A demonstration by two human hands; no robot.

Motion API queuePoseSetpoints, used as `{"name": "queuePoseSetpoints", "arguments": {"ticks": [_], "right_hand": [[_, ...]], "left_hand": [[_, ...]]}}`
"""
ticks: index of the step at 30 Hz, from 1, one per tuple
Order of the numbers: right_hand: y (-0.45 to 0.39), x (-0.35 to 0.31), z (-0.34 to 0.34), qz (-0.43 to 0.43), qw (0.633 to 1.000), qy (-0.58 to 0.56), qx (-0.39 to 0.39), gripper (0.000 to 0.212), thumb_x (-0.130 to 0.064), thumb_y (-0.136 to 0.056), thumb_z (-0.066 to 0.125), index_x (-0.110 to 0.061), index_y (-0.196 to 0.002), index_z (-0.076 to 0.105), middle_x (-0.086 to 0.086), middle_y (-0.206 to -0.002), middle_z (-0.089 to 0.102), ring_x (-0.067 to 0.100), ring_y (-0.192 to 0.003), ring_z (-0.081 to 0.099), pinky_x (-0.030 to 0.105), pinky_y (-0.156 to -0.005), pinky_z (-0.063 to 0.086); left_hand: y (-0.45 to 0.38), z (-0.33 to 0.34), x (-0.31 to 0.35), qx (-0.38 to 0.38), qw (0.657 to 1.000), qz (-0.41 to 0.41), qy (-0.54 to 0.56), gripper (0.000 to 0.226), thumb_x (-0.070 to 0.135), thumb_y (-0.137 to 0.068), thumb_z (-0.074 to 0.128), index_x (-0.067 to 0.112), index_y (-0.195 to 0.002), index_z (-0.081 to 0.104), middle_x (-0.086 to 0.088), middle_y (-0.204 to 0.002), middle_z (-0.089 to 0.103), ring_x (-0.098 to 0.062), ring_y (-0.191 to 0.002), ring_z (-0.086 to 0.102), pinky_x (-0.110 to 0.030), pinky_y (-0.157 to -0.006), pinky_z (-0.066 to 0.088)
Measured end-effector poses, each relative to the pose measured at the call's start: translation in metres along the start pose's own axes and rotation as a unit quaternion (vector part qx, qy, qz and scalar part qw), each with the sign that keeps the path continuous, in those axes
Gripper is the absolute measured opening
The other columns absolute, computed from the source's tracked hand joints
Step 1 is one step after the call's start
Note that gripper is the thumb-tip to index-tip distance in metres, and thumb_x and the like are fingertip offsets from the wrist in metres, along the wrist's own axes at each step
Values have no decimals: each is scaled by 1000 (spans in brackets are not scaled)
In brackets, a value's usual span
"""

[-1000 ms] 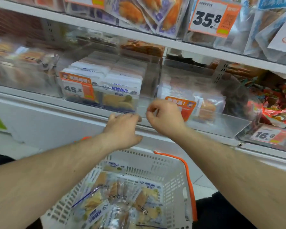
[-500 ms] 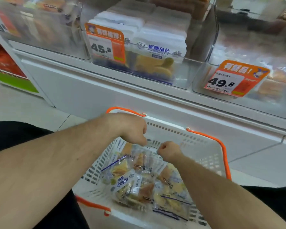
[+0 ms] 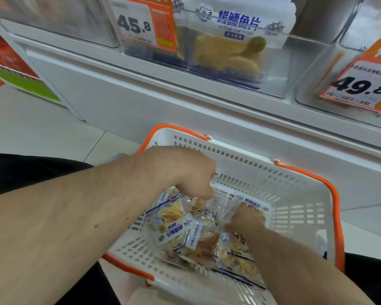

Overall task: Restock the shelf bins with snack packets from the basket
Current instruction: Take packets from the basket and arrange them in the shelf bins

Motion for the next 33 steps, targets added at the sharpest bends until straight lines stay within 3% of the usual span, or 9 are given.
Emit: {"name": "queuePoseSetpoints", "arguments": {"ticks": [5, 7, 12, 16, 19, 21, 26, 29, 33], "right_hand": [[-6, 5, 8, 12, 1000, -1, 8, 89, -59, -75, 74, -12, -141, 38, 13, -141, 42, 30, -126, 46, 43, -105, 43], [-5, 6, 8, 23, 1000, -3, 10, 89, -59, -73, 75, -13, -140, 39, 14, -140, 40, 29, -122, 48, 41, -103, 46], [-5, 12, 6, 31, 999, 4, 13, 98, -67, -66, 75, -16, -141, 36, 11, -143, 42, 30, -130, 41, 42, -108, 39], [3, 10, -4, 21, 999, 12, 34, 69, -54, -74, 74, -12, -124, 51, 9, -126, 57, 26, -119, 52, 38, -101, 46], [7, 9, -14, 8, 998, -60, 1, 16, -20, -75, 70, -13, -82, 58, 0, -79, 62, 12, -69, 60, 25, -58, 54], [15, 10, -28, -4, 999, -44, -29, 18, -13, -75, 70, -13, -74, 52, -2, -69, 54, 12, -61, 55, 24, -52, 46], [34, 9, -95, -68, 995, -70, 8, 24, -8, -79, 73, -8, -102, 66, 4, -95, 62, 20, -89, 61, 30, -79, 54], [57, 5, -148, -140, 986, -69, 48, 11, -6, -83, 65, -16, -83, 61, 0, -85, 59, 19, -83, 56, 26, -67, 47], [98, 3, -206, -221, 968, -84, 79, 21, -5, -79, 66, -20, -71, 54, -4, -75, 56, 15, -68, 53, 23, -56, 40]], "left_hand": [[0, -1, 2, -4, 1000, -2, 2, 39, 43, -96, 53, 11, -117, 55, 0, -114, 62, -22, -97, 60, -33, -84, 50], [3, -2, 4, -5, 1000, -3, -1, 46, 43, -96, 53, 14, -131, 55, -4, -126, 62, -23, -110, 61, -38, -94, 51], [6, -3, 8, -4, 1000, 4, 4, 47, 43, -96, 54, 15, -135, 52, -4, -133, 58, -23, -118, 58, -40, -99, 49], [8, 0, 8, -11, 1000, 3, 11, 54, 45, -97, 53, 18, -144, 45, 0, -141, 52, -20, -123, 54, -35, -102, 46], [8, 0, 9, -10, 1000, 4, 9, 56, 45, -98, 53, 20, -147, 42, 2, -146, 48, -19, -128, 50, -31, -104, 42], [8, -1, 10, -6, 1000, 5, 15, 56, 43, -98, 53, 20, -148, 40, 3, -150, 44, -18, -131, 47, -26, -98, 37], [10, -10, 10, 34, 998, 11, 43, 56, 45, -96, 56, 21, -146, 42, 4, -145, 48, -17, -120, 53, -26, -93, 42], [14, -15, 9, 77, 993, 13, 94, 62, 44, -94, 60, 22, -147, 40, 3, -146, 48, -16, -126, 52, -29, -101, 44], [20, -19, 14, 121, 978, 22, 166, 63, 43, -91, 65, 23, -145, 41, 5, -142, 50, -14, -115, 57, -28, -94, 49]]}}
Point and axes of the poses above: each hand's wrist, its own y-axis away from the middle knuckle, its own z-axis out of the palm, x = y × z, the point moved 7 cm from there along -y, towards the middle knuckle
